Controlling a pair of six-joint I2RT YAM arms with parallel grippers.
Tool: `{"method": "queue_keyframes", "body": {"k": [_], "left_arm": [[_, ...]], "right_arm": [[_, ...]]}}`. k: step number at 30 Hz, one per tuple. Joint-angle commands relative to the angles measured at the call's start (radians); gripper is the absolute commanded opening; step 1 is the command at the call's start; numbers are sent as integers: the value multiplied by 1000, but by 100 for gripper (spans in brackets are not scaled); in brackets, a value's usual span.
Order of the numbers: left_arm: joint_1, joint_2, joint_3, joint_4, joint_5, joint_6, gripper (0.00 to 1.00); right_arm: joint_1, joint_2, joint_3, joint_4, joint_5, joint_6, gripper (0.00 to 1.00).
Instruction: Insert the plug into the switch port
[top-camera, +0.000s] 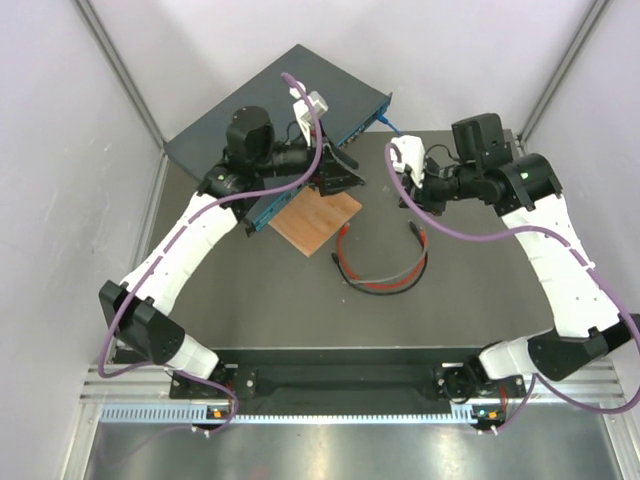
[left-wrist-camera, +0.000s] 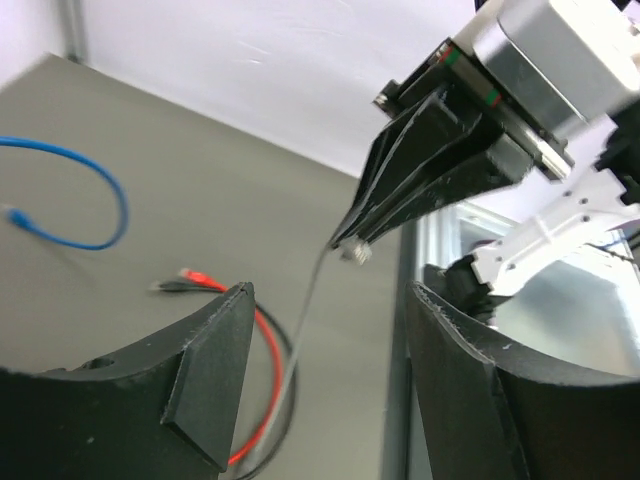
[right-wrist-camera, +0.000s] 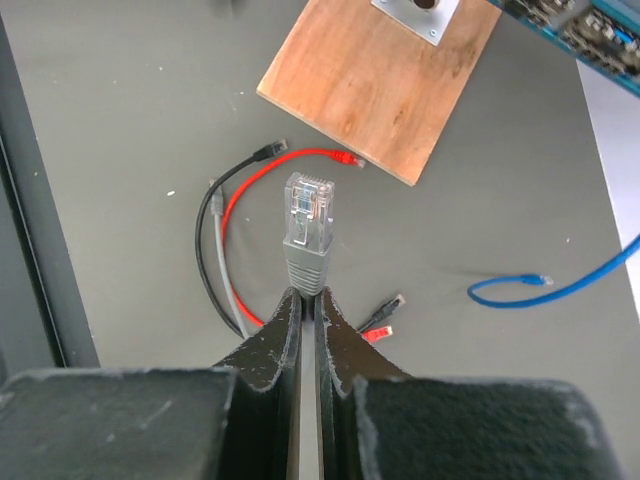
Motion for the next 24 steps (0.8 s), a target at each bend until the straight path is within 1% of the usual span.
{"method": "queue_keyframes", "body": {"k": [1, 8, 10, 11, 14, 16, 21, 24], "left_arm": [[-35, 3, -27, 97, 5, -97, 66], [-53, 24, -32, 100, -24, -134, 64], [-55, 23, -38, 97, -24, -139, 64], [-52, 20, -49, 98, -25, -148, 64], [-52, 7, -70, 115, -27, -212, 66], [-50, -2, -84, 124, -38, -263, 67], [-44, -20, -101, 242, -12, -388, 69], [-38, -25, -84, 261, -15, -405, 70]], "right_arm": [[51, -33, 29, 53, 43, -5, 0], [95, -45, 20, 76, 79, 7, 0], [108, -62, -6, 109, 113, 11, 0], [112, -71, -23, 151, 153, 16, 0], [130, -119, -95, 251, 237, 13, 0], [138, -160, -134, 288, 268, -13, 0], [149, -226, -135, 296, 305, -68, 0], [150, -260, -125, 300, 372, -93, 0]]}}
